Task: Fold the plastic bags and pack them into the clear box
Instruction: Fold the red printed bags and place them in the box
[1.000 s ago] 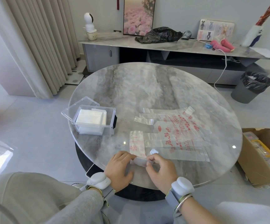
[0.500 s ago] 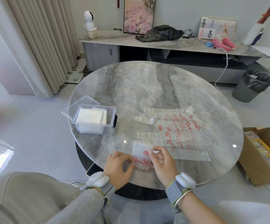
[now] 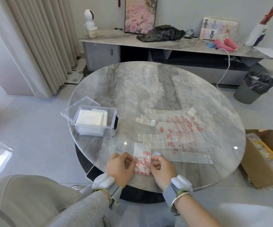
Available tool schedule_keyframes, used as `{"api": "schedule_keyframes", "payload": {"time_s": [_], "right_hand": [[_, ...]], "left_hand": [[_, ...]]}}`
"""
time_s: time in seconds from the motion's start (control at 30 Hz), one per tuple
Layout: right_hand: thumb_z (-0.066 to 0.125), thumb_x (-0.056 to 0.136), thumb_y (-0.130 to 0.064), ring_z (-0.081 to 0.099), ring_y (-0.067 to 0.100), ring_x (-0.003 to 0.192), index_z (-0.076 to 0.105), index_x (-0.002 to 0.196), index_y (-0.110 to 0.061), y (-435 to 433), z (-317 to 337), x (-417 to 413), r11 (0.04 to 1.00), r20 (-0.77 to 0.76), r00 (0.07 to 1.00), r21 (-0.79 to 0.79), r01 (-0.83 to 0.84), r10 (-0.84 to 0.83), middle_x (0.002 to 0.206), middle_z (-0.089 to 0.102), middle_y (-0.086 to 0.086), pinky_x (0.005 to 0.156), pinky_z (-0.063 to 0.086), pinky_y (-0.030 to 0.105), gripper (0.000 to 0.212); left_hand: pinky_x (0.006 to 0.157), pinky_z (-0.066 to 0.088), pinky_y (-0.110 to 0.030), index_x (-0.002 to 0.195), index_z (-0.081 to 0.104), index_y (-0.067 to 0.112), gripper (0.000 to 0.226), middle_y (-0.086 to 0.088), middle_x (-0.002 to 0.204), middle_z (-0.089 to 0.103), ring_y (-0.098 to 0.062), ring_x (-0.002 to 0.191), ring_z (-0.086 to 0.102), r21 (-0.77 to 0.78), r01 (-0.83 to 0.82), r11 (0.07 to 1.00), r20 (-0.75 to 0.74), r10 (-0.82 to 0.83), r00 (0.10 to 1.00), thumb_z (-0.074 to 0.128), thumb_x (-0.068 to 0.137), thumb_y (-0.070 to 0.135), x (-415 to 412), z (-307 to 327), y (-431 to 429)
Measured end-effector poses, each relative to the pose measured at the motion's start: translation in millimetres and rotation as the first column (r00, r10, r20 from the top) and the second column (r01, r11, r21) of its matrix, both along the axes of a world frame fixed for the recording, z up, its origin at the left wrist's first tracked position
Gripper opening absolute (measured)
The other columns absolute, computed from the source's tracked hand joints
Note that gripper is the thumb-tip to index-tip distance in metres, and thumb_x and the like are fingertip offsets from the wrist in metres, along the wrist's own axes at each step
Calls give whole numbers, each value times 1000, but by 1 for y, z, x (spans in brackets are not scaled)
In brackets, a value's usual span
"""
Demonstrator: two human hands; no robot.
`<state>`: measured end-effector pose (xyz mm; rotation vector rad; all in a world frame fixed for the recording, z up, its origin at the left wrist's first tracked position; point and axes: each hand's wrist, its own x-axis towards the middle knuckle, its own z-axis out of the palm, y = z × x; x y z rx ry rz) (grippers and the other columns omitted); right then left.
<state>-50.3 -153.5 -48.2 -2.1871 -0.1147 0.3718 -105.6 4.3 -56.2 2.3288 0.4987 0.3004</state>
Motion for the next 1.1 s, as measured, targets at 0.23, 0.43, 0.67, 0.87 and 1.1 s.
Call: {"api": "schedule_keyframes", "payload": {"time_s": [0.23, 0.43, 0.67, 0.87, 1.1], "right_hand": [[69, 85, -21, 62, 6, 64, 53, 108, -29, 3, -2, 4, 1000, 11, 1000, -15, 7, -7, 71, 67, -8, 61, 46, 21, 29], [69, 84, -22, 62, 5, 63, 56, 112, -28, 3, -4, 5, 1000, 9, 1000, -28, 8, -7, 69, 68, -10, 66, 52, 28, 31], [68, 85, -31, 59, 1, 73, 50, 119, -27, 1, 10, -2, 986, 158, 985, -160, -41, 66, 88, 62, -16, 64, 45, 16, 39], [82, 58, -41, 60, 15, 82, 68, 82, -21, -11, 8, -14, 724, 606, 437, -665, -180, 665, 91, 61, -6, 55, 49, 24, 34], [70, 71, -21, 66, 17, 86, 76, 89, -14, -9, -14, -6, 704, 656, 267, -693, -156, 705, 95, 72, -1, 62, 51, 27, 20]], "left_hand": [[71, 41, -20, 98, 55, 26, 25, 13, 96, 56, -9, 90, 51, 206, 45, 977, 15, -50, 999, 61, 86, 47, 3, -6, 9], [115, 22, -42, 149, 37, 15, 55, -1, 158, 30, -17, 146, 26, 541, 331, 773, 19, -405, 914, 36, 98, 36, 9, -26, 15], [113, 18, -43, 151, 33, 12, 54, -3, 157, 29, -18, 146, 26, 574, 471, 670, -142, -485, 863, 28, 101, 33, 8, -45, 21], [113, 18, -41, 148, 39, 13, 54, -2, 157, 32, -17, 145, 28, 549, 465, 694, -151, -465, 872, 29, 101, 36, 7, -39, 18], [114, 19, -40, 146, 42, 13, 54, -1, 154, 37, -18, 143, 32, 497, 467, 731, -129, -470, 873, 32, 98, 35, 8, -35, 18]]}}
